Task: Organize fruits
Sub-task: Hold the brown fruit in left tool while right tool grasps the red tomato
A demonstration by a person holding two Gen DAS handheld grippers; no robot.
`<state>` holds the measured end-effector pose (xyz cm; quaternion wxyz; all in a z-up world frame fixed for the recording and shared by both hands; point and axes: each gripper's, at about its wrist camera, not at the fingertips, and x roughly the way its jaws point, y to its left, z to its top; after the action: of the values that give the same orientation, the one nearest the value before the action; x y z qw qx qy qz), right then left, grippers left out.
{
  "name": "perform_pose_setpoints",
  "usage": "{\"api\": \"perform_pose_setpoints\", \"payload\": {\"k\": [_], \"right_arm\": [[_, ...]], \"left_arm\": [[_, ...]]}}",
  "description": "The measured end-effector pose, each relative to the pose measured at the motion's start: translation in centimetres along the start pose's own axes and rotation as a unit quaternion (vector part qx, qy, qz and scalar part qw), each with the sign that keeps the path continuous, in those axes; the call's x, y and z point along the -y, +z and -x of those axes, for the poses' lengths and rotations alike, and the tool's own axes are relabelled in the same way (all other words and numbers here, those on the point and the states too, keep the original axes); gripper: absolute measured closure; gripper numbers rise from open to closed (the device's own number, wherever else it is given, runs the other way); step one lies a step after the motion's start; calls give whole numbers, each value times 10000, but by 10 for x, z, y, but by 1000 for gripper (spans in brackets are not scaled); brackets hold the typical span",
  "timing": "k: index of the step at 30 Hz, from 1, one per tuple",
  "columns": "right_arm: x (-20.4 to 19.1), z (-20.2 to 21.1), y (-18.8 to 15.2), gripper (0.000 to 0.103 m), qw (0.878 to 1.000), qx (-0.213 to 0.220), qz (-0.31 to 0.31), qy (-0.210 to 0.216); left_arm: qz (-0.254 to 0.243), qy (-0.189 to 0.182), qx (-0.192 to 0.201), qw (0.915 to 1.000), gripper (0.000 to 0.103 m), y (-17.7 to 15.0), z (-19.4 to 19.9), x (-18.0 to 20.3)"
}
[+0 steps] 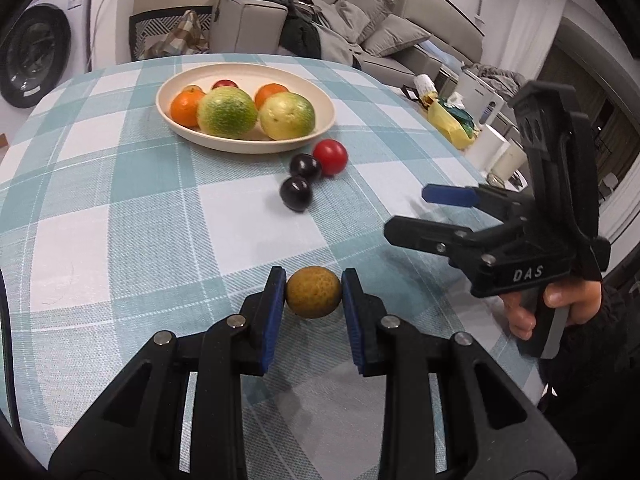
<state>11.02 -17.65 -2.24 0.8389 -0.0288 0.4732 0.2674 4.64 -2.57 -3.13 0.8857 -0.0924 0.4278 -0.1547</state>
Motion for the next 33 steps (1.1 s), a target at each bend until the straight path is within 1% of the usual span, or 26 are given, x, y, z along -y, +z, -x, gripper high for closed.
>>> {"api": "perform_pose_setpoints", "payload": {"k": [5, 11, 13, 15, 18, 22, 24, 25, 26, 27, 29, 33], "right_arm": [[1, -3, 5, 0, 10000, -59, -11, -63], [2, -3, 15, 1, 10000, 46, -39, 74], [3, -3, 19, 4, 9999, 72, -40, 92], [4, -3, 23, 12, 9999, 88, -23, 116], [7, -5, 28, 19, 9998, 103, -22, 151], [10, -11, 34, 21, 9997, 91, -68, 225], [12, -14, 37, 28, 9995, 82, -71, 287], [12, -16, 38, 29, 9995, 89, -75, 305], [12, -18, 40, 32, 9994, 84, -85, 332], [12, -19, 42, 37, 9993, 97, -92, 346], [12, -22, 44, 41, 9991, 119, -110, 381], [9, -28, 49, 51, 9991, 96, -81, 415]], "left_arm": [[188, 149, 108, 9997, 78, 7, 1, -12], [280, 331, 157, 9989, 78, 18, -4, -20], [332, 370, 176, 9986, 78, 21, -5, -24], [375, 405, 189, 9983, 78, 23, -6, -27], [401, 465, 217, 9979, 78, 28, -9, -30], [428, 529, 248, 9974, 78, 34, -12, -33], [444, 571, 260, 9970, 78, 37, -14, -35], [450, 585, 262, 9969, 78, 38, -15, -36], [457, 598, 269, 9968, 78, 40, -16, -37], [466, 607, 279, 9967, 78, 40, -16, -39], [491, 629, 289, 9964, 78, 43, -17, -41], [498, 671, 287, 9961, 78, 45, -18, -43]]}}
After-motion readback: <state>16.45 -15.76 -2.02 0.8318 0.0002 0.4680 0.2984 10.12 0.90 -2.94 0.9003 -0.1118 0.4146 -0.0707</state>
